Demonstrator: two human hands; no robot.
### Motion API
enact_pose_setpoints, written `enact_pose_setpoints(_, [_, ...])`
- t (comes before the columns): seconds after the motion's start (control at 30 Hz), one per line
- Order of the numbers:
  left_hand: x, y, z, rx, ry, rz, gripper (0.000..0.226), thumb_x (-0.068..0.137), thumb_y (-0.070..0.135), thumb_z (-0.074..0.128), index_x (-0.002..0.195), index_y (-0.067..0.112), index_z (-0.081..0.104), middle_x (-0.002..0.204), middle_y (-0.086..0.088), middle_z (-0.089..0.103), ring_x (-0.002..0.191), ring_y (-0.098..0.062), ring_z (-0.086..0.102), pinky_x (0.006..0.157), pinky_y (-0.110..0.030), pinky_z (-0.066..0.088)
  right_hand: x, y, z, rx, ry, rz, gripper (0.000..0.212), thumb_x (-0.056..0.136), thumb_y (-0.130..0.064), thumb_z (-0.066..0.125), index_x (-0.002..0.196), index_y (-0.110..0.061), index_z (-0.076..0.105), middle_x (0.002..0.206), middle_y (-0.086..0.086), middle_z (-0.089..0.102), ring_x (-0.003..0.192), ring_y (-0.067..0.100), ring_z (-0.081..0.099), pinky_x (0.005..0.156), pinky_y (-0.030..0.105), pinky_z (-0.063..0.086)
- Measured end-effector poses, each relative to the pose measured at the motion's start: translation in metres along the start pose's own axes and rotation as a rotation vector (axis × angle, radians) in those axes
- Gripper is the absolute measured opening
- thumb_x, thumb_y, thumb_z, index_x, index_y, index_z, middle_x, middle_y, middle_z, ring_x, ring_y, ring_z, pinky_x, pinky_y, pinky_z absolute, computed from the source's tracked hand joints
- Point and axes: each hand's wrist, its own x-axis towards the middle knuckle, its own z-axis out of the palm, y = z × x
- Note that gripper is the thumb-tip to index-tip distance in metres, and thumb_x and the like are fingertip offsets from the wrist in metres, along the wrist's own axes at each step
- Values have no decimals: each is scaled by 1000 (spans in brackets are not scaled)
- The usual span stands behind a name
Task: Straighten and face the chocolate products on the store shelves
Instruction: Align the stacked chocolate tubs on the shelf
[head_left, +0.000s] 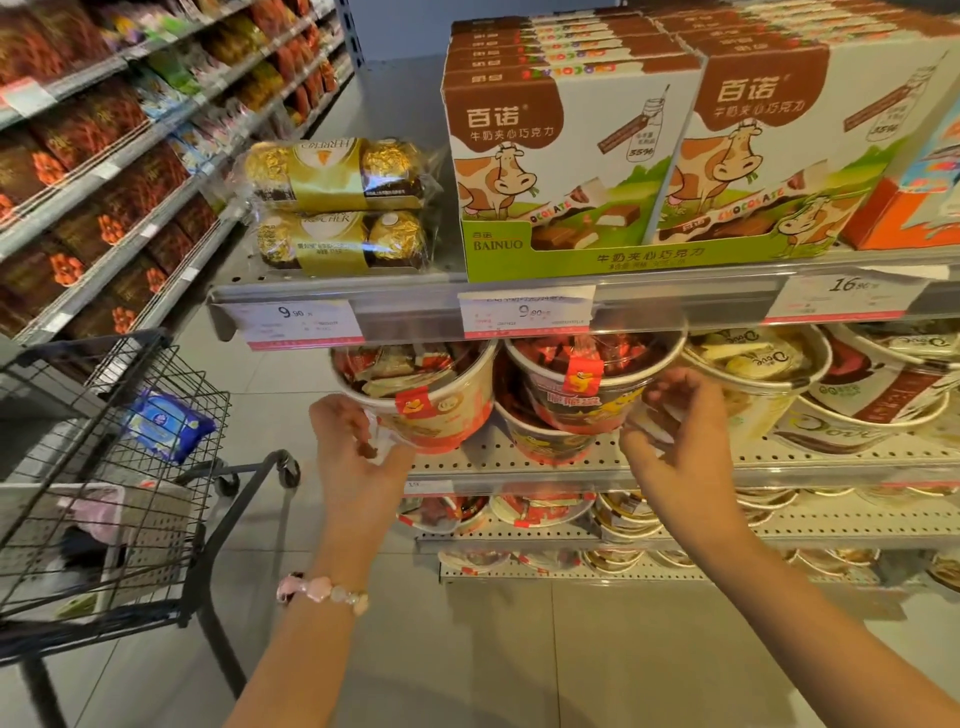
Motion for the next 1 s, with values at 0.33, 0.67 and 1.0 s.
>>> enact_pose_setpoints(0.33, [35,-30,16,2,-157,49,123,44,31,92,141,17,18,125,10,53,108,16,50,77,1,41,14,10,45,50,114,-6,124,56,-26,89,148,-17,7,149,2,25,139,13,27,111,41,32])
enact_pose_setpoints(0.67, [40,-39,24,34,70,47,128,38,44,90,138,31,12,138,0,40,127,-11,43,104,-38,42,30,11,71,-163,242,42,117,45,-39,91,138,-5,29,133,9,40,129,20,32,110,31,30])
enact_pose_setpoints(1.0, [40,-54,15,-3,-75,17,123,56,29,88,144,32,3,138,10,39,115,15,44,86,-10,45,33,21,61,37,100,87,123,48,-27,92,145,-15,15,138,-1,44,122,4,44,100,16,37])
